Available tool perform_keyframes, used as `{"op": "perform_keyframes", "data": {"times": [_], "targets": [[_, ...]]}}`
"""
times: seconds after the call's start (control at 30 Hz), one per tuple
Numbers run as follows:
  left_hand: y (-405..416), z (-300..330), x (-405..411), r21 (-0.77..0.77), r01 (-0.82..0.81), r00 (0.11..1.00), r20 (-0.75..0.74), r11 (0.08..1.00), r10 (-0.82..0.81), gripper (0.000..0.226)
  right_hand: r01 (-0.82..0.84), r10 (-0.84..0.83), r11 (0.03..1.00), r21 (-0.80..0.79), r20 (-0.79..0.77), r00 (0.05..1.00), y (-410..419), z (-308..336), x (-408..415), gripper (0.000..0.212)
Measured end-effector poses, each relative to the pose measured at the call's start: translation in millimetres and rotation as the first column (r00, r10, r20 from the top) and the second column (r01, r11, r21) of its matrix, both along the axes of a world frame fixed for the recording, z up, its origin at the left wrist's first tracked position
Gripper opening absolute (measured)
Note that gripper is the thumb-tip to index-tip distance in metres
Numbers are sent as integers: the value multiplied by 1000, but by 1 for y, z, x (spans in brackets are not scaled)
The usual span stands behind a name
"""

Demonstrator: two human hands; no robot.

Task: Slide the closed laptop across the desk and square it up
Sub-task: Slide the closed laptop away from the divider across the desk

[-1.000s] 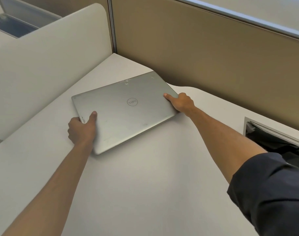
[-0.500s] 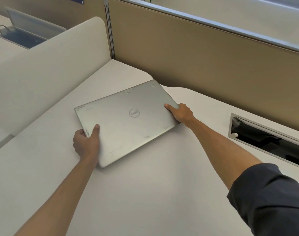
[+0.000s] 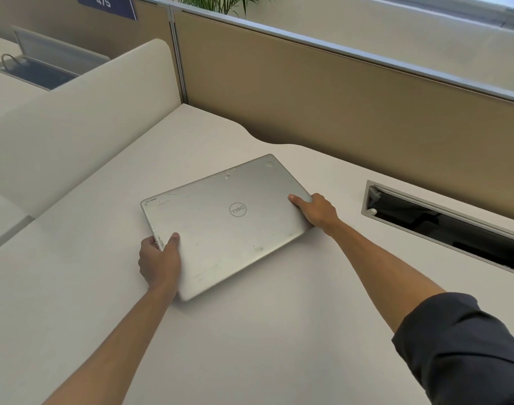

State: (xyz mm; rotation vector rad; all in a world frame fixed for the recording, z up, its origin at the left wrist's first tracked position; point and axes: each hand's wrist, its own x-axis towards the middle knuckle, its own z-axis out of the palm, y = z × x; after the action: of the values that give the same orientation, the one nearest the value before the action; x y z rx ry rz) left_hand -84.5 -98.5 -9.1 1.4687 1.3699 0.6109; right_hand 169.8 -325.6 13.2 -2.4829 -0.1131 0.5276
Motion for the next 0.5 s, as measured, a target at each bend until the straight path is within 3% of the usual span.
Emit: {"op": "perform_keyframes", "data": {"times": [0.5], "targets": [[-62,-5,-56,47,138,989,-58,989,-135,42,53,-53,999,13,27,998,-78,-3,-55,79]]}}
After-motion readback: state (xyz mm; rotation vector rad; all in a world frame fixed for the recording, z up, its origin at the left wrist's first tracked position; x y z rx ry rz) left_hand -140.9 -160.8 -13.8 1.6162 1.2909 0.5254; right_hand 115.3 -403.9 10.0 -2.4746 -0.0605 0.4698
